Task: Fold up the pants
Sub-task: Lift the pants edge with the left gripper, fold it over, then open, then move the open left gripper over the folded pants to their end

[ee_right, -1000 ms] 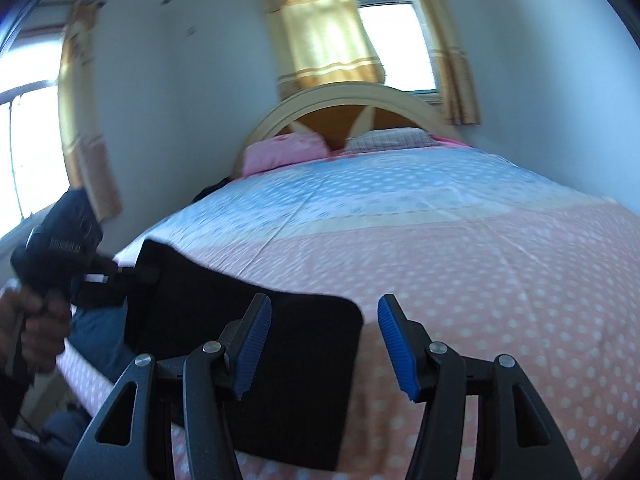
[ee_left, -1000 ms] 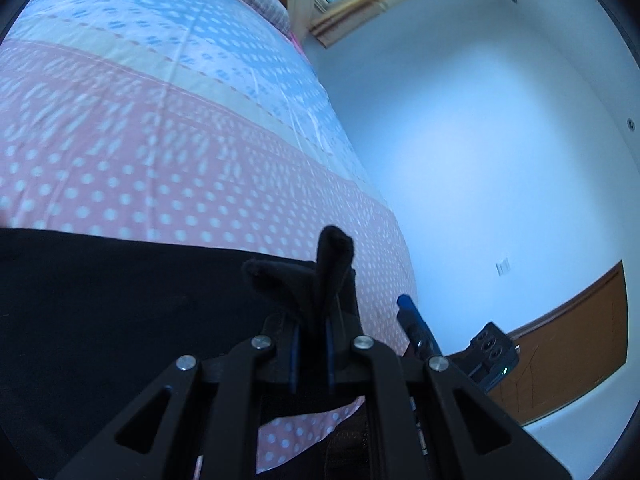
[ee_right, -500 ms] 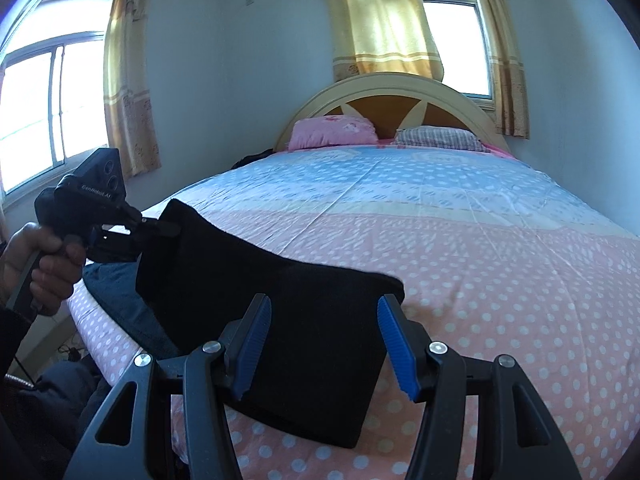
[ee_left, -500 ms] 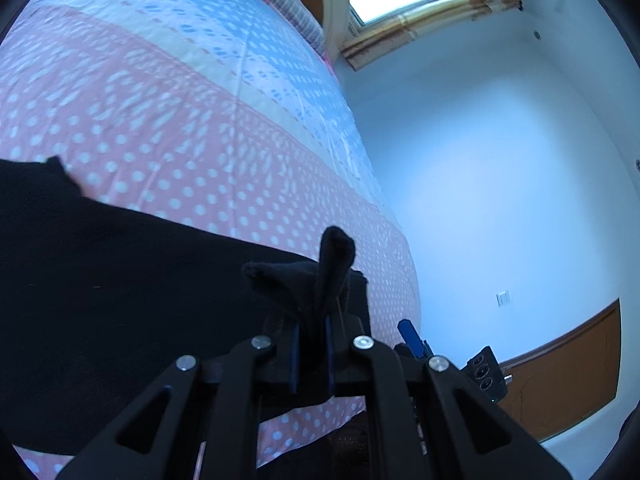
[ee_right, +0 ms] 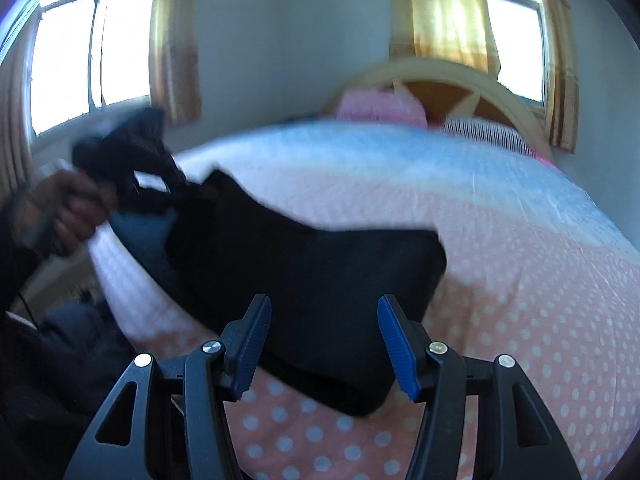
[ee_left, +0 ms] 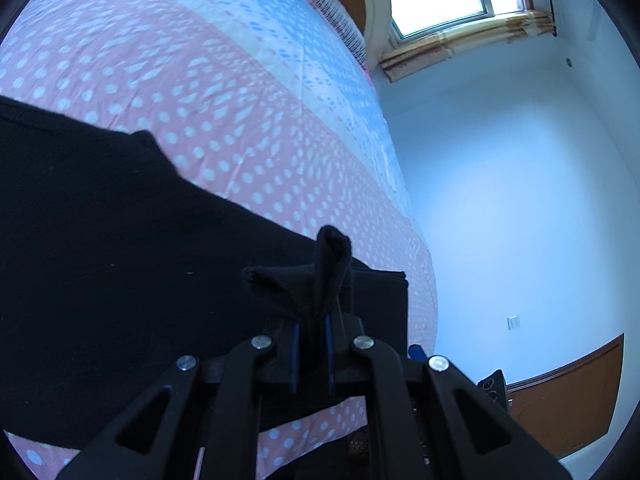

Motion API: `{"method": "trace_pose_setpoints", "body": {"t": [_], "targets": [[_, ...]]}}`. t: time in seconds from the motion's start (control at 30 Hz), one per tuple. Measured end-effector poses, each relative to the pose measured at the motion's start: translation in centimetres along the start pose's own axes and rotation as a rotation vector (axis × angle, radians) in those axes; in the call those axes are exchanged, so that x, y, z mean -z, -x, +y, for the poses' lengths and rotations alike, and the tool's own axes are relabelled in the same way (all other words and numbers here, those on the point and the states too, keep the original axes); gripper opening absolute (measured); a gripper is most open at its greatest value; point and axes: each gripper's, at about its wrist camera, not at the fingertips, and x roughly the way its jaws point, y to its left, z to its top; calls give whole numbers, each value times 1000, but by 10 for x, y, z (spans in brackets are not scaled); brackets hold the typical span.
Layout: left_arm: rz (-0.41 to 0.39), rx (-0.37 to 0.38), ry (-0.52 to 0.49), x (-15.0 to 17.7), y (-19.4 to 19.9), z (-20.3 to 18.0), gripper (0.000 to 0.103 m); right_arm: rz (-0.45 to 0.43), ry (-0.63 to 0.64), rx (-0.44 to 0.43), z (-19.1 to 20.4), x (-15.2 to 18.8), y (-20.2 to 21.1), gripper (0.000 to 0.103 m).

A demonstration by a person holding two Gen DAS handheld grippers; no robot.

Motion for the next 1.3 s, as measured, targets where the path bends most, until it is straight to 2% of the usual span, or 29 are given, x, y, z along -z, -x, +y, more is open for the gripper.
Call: {"method": "trace_pose_setpoints", "body": {"t": [0.07, 0.1, 0.2, 0.33, 0.37, 0.5, 0.53, 0.63, 0.7, 0.8, 0.9, 0.97, 1.03, 1.13, 1.23, 1.3], "targets": [[-1, -25, 9, -3, -3, 9, 10, 98, -11, 45, -4, 4, -19, 57], [3, -32, 21, -5, -7, 16, 10, 80, -9, 40, -5, 5, -17, 57], [22, -59, 35, -5, -16, 32, 12, 100, -20, 34, -7, 3, -16, 57], [24, -50, 29, -2, -14, 37, 18, 106, 10, 42, -4, -3, -10, 57], [21, -64, 7, -1, -11, 35, 20, 94, 2, 34, -6, -8, -6, 57], [-58, -110, -73, 6, 11, 20, 44, -10, -55, -14, -15, -37, 6, 58], [-78, -123, -104, 8, 15, 14, 46, -17, -76, -39, -19, -44, 2, 58], [-88, -164, -205, 17, 16, -2, 49, 45, -143, -59, -37, -54, -31, 59], [-76, -195, -252, 23, 11, -7, 53, 158, -224, 4, -63, -48, -67, 59], [-49, -257, -319, 33, -2, -9, 57, 134, -277, -17, -76, -43, -69, 59], [-58, -308, -396, 42, -7, -12, 57, 127, -239, 33, -68, -48, -44, 59], [-58, -334, -429, 44, -7, -14, 57, 85, -236, -12, -64, -45, -24, 59], [-59, -332, -429, 44, -12, -18, 61, 66, -208, -105, -53, -37, -4, 59], [-62, -324, -422, 43, -12, -16, 61, 122, -87, -162, -29, -20, 8, 59], [-65, -314, -416, 45, -8, -12, 61, 265, 1, -88, -20, 4, -10, 59], [-67, -313, -412, 45, -8, -14, 61, 266, 58, -53, -18, 9, -9, 59]]}}
